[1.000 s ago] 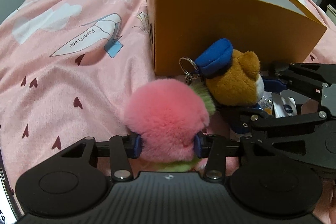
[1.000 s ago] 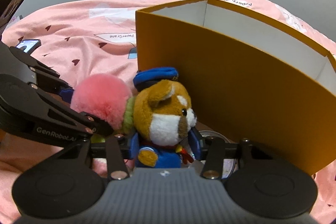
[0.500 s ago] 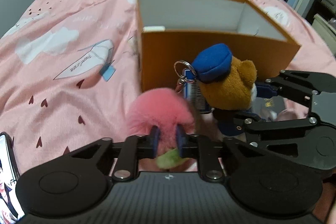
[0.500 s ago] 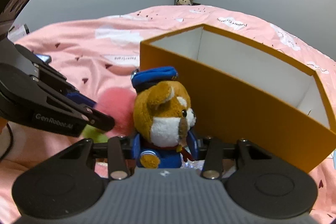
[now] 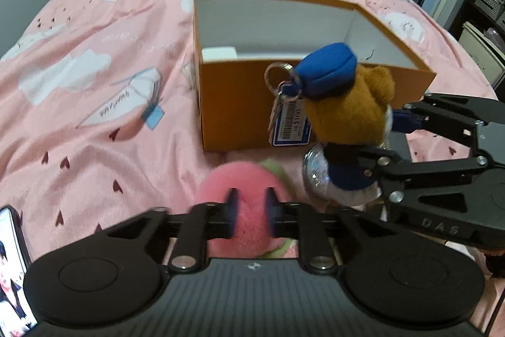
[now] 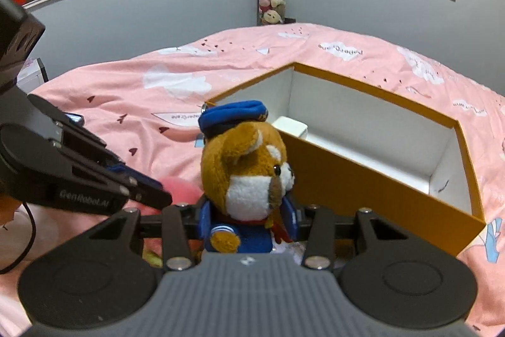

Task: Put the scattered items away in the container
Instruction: 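Close the left gripper on the pom-pom while the right gripper grasps the teddy bear, then lift the pom-pom and teddy bear toward the orange box with both grippers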

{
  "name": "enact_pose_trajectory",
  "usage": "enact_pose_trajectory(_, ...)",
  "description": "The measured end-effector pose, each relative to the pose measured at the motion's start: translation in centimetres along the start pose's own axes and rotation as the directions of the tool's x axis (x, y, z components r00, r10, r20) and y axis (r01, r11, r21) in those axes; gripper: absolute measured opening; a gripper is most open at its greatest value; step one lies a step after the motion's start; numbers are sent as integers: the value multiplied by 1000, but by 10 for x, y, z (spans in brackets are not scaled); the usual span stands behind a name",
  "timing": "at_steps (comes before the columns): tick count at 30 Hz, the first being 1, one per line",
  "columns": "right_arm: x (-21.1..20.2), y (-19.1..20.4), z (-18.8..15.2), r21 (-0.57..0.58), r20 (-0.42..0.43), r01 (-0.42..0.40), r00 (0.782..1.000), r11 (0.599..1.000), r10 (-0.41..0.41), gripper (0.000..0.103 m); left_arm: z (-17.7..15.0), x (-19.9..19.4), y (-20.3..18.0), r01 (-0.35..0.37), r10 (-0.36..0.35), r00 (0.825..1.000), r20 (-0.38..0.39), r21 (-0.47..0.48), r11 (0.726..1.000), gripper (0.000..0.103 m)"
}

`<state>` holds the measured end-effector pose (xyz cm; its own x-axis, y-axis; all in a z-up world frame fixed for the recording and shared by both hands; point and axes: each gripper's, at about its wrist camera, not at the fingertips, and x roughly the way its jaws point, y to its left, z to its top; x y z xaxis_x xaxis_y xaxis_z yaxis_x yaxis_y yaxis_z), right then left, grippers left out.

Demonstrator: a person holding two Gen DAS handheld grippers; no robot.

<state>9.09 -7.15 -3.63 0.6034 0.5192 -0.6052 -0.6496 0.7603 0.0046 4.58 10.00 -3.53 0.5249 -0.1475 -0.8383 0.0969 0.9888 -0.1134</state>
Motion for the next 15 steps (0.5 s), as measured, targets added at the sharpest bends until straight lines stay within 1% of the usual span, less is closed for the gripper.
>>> enact_pose_trajectory(1,1,-1,-1,6,-6,3,1000,1000,-3,47,-1,2,2,2,-2,1000,-10,-7,1000,42)
enact_pose_trajectory(2,1,-1,-2,10,-9,4,1000,1000,-4,47,-3,4,3,10,-11,1000,-26,-10,1000,56)
enact_pose_trajectory(3,0,-3,-3,14,-10,6,1000,1000,-6,47,-4,6,4,26,-27,999,-40,-11,1000,61)
enact_pose_trajectory(5,-1,-5,-5,21,-12,13,1000,1000,-13,47,-6,11,6,44,-45,997,-67,-22,999,62)
enact_pose_trajectory(6,-1,-6,-5,23,-14,19,1000,1000,-18,47,-7,15,6,45,-47,996,-82,-25,999,64)
enact_pose_trajectory(9,0,-9,-7,33,-22,37,999,999,-36,47,-11,26,9,42,-47,994,-101,-45,998,66)
enact_pose_trajectory(13,3,-12,-10,49,-33,42,999,998,-40,47,-16,37,18,34,-41,995,-87,-84,996,67)
enact_pose_trajectory(15,4,-13,-13,55,-38,43,998,998,-41,47,-18,43,21,42,-50,995,-84,-99,994,69)
